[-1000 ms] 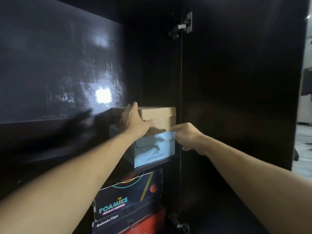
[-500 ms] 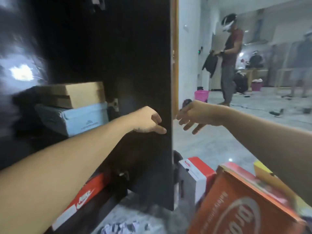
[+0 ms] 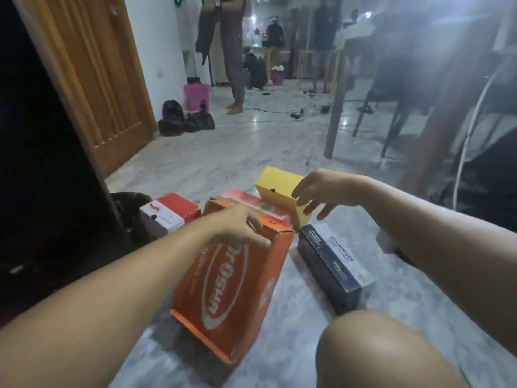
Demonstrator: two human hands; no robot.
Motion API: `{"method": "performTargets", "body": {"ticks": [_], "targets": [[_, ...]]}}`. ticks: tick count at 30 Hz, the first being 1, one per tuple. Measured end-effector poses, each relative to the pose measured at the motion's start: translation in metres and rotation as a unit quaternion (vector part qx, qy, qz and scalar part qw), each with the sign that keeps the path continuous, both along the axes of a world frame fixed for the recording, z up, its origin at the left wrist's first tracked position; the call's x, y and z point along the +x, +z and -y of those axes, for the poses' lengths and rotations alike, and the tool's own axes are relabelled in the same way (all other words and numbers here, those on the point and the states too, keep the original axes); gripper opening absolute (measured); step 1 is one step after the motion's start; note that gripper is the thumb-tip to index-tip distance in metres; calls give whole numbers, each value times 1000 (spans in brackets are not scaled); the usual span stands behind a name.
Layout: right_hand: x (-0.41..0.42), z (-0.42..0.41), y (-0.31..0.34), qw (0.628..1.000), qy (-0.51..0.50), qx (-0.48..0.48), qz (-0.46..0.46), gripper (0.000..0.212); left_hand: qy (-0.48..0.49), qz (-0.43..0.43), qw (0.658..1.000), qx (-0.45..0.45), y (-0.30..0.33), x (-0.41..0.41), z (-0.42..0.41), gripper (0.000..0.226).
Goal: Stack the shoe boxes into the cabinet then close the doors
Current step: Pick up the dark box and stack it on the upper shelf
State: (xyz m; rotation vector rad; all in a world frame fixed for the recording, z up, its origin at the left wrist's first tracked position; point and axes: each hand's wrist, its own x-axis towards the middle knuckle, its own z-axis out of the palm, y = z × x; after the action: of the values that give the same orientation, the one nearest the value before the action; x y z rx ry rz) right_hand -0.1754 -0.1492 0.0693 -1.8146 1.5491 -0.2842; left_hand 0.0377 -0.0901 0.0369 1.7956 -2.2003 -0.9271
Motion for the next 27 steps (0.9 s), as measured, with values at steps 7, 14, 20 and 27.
{"method": "performTargets", "body": {"ticks": [7, 14, 20, 27], "targets": [[-104, 9, -91, 989, -132, 43, -55, 28, -61, -38, 996, 44, -67, -84, 17, 43], [-135, 26, -198, 975, -124, 46, -180, 47, -37, -48, 994, 86, -136, -136, 68, 41], [-142, 30, -262, 969, -141, 41, -200, 78, -8, -44, 995, 90, -195, -166, 106, 30], [-137, 23, -300, 958, -190, 27, -213, 92, 40, -80, 989, 116, -234, -187, 125, 40]]}}
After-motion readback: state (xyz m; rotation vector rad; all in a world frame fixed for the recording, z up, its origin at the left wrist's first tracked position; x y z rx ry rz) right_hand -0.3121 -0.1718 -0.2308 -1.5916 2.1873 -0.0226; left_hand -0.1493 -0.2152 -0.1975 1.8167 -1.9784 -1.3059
